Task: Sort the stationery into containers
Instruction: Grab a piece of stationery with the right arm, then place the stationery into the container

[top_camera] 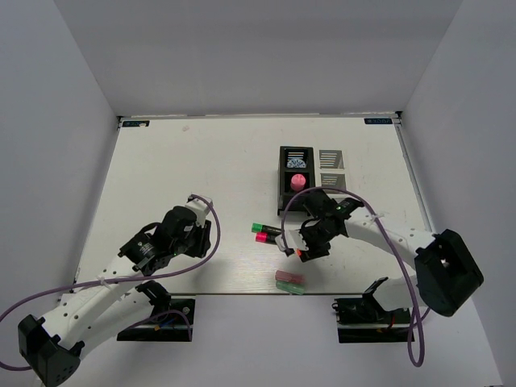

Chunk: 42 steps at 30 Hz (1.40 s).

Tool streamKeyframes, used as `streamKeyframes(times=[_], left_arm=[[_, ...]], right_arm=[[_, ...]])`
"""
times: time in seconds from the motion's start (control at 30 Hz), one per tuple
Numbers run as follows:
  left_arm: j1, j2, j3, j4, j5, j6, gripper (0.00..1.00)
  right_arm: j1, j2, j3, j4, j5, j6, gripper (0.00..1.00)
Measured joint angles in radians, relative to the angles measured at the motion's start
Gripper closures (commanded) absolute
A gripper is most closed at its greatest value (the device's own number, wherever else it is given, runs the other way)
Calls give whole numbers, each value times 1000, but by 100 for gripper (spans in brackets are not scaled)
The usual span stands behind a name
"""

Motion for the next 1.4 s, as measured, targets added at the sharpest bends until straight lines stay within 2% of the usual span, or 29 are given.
streamKeyframes(times=[0.53,0.63,0.67,0.7,0.77,0.8,0.83,0.97,1.07,1.23,1.33,1.4], left_arm=[[1,-2,-3,-1,0,0,52],[1,-3,-4,-1,0,0,52],[1,-5,-5,0,0,0,52],[1,-6,-5,0,0,0,52],[1,-9,-7,0,0,0,52],[1,-10,-9,0,0,0,52],[1,-11,-10,-1,0,0,52],[1,-13,-13,0,-2,0,53],[1,-13,-14,-1,-3,0,53],[1,-12,-15,-1,-5,0,53],[1,-11,-15,0,-6,0,53],[1,-11,-16,1,-6,0,53]], right_arm=[[57,146,-2,147,158,192,48],[68,141,-11,157,169,201,57],[71,136,-15,157,171,204,63],[74,132,-19,158,172,207,76],[79,127,-24,158,176,217,87],[80,126,-26,158,175,220,97],[82,126,-26,157,175,227,100],[83,126,-22,144,165,274,100],[83,128,27,66,144,363,100],[83,117,271,-20,140,563,100],[81,60,381,19,178,668,100],[80,-10,408,77,256,726,100]])
